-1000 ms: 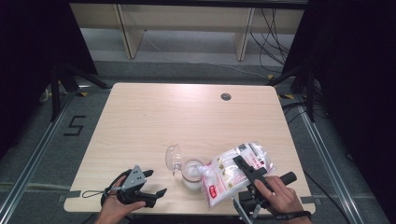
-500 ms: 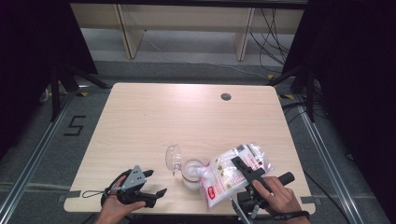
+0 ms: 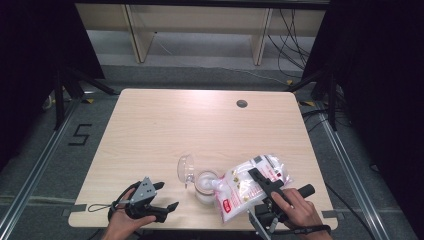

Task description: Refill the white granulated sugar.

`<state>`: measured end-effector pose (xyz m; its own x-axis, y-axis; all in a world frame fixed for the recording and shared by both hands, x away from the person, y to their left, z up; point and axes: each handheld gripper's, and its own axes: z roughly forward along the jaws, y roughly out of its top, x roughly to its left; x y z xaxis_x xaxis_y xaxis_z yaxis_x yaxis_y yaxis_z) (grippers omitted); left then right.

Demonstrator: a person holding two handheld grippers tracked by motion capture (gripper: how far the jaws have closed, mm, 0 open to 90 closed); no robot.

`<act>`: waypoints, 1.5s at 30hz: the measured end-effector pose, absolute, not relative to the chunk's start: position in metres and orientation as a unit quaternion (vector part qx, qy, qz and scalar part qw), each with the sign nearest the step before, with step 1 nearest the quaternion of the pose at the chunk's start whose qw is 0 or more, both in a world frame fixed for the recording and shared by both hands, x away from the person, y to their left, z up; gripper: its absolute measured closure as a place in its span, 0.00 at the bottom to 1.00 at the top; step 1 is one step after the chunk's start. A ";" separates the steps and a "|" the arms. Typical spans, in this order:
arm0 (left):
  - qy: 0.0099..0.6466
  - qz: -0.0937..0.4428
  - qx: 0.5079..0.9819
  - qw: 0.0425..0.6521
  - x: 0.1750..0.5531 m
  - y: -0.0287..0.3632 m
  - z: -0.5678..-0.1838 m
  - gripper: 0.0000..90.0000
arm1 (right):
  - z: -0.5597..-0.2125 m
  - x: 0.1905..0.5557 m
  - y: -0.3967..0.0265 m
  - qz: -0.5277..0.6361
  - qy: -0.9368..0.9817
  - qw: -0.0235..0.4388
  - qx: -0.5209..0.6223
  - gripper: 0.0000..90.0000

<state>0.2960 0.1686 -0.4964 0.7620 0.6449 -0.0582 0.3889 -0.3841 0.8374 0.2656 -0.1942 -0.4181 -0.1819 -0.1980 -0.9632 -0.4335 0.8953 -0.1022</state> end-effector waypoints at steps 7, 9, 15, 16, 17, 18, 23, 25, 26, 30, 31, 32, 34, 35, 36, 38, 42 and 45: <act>0.315 0.141 0.820 0.457 0.296 0.169 -0.496 0.20 | -0.424 0.266 -0.195 0.088 0.772 0.598 -0.195 0.78; 0.314 0.141 0.820 0.457 0.296 0.168 -0.496 0.20 | -0.426 0.267 -0.196 0.087 0.776 0.595 -0.190 0.78; 0.311 0.142 0.822 0.456 0.296 0.169 -0.496 0.20 | -0.430 0.269 -0.192 0.046 0.762 0.603 -0.233 0.79; 0.310 0.142 0.822 0.456 0.296 0.169 -0.496 0.20 | -0.433 0.268 -0.192 0.043 0.769 0.598 -0.224 0.80; 0.311 0.142 0.822 0.456 0.296 0.169 -0.496 0.20 | -0.435 0.268 -0.191 0.041 0.770 0.596 -0.223 0.81; 0.311 0.142 0.822 0.455 0.296 0.169 -0.496 0.20 | -0.434 0.269 -0.190 0.036 0.766 0.597 -0.235 0.83; 0.309 0.141 0.823 0.455 0.296 0.169 -0.496 0.20 | -0.441 0.269 -0.190 0.021 0.767 0.596 -0.238 0.85; 0.309 0.141 0.823 0.455 0.296 0.169 -0.497 0.20 | -0.441 0.268 -0.190 0.018 0.766 0.596 -0.241 0.85; 0.310 0.142 0.822 0.456 0.296 0.168 -0.497 0.20 | -0.439 0.269 -0.189 0.016 0.761 0.597 -0.254 0.86; 0.314 0.140 0.819 0.460 0.296 0.168 -0.497 0.20 | -0.436 0.271 -0.193 0.057 0.770 0.592 -0.232 0.86; 0.313 0.140 0.819 0.460 0.296 0.168 -0.497 0.20 | -0.435 0.271 -0.196 0.065 0.775 0.588 -0.220 0.86; 0.311 0.141 0.822 0.456 0.296 0.169 -0.496 0.20 | -0.434 0.272 -0.199 0.083 0.777 0.587 -0.210 0.86; 0.310 0.141 0.823 0.455 0.296 0.169 -0.496 0.20 | -0.431 0.275 -0.205 0.114 0.783 0.580 -0.193 0.87; 0.311 0.141 0.823 0.455 0.296 0.169 -0.496 0.20 | -0.431 0.276 -0.208 0.132 0.783 0.579 -0.186 0.87; 0.310 0.141 0.823 0.455 0.296 0.169 -0.496 0.20 | -0.430 0.277 -0.211 0.146 0.788 0.572 -0.175 0.87; 0.310 0.141 0.823 0.455 0.296 0.169 -0.496 0.20 | -0.436 0.277 -0.216 0.187 0.799 0.558 -0.126 0.87; 0.315 0.140 0.818 0.460 0.296 0.168 -0.497 0.20 | -0.434 0.281 -0.218 0.209 0.805 0.542 -0.124 0.87; 0.315 0.140 0.818 0.461 0.296 0.168 -0.497 0.20 | -0.436 0.284 -0.222 0.236 0.809 0.529 -0.101 0.87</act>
